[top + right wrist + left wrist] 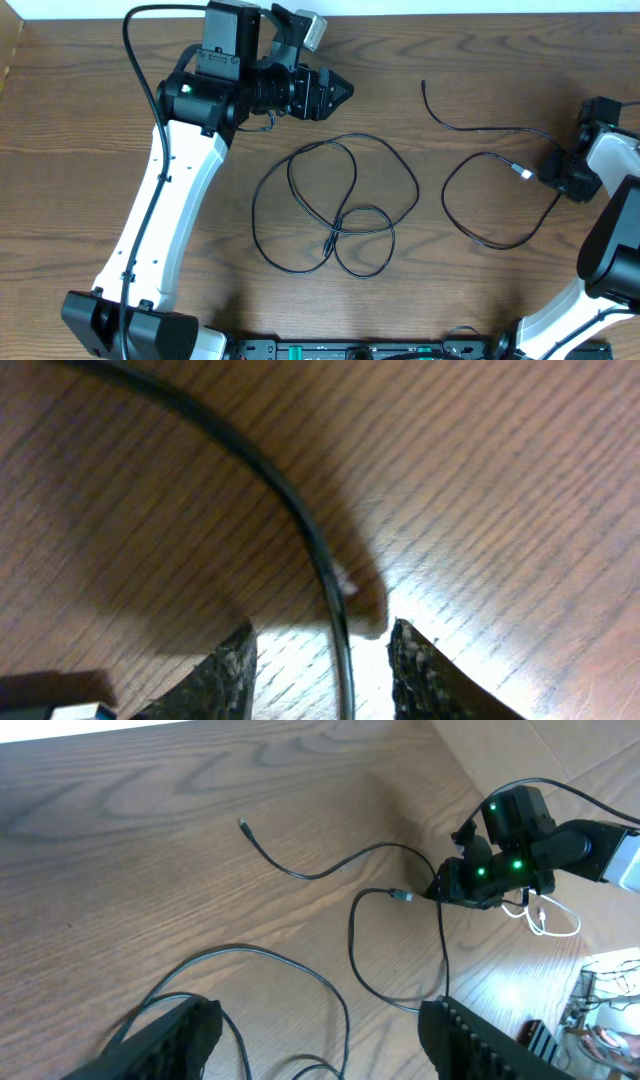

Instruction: Untangle cables

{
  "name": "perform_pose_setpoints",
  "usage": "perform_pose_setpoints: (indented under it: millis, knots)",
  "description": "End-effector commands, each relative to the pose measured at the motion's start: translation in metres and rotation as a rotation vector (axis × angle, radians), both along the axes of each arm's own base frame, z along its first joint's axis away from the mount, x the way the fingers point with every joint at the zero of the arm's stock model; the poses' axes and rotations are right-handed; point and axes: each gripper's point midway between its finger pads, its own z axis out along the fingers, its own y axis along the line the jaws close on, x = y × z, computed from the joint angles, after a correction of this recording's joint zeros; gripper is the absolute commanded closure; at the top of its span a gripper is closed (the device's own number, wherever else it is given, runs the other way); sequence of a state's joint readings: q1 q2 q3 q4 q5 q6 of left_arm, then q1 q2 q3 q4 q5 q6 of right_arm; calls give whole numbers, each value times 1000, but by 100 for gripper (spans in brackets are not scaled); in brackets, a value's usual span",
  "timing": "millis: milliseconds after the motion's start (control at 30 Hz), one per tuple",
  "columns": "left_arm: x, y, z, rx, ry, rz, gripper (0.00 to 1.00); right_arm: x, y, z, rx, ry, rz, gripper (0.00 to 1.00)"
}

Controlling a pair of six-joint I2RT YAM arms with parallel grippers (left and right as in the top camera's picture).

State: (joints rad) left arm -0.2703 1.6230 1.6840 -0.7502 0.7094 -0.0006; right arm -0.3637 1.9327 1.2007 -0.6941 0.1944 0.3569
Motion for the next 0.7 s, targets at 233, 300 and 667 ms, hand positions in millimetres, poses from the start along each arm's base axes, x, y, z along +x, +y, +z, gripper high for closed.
perform_pose_setpoints:
  millis: [233,300,667]
  knots:
    - [-6,-1,18,-21,-40,-16,30,-5,9,-12,66,11,11,99]
    - [-7,-1,18,-20,-38,-16,30,-3,16,-13,105,-3,17,99]
    - [-8,-1,16,-17,-26,-15,30,25,58,22,322,-182,163,99]
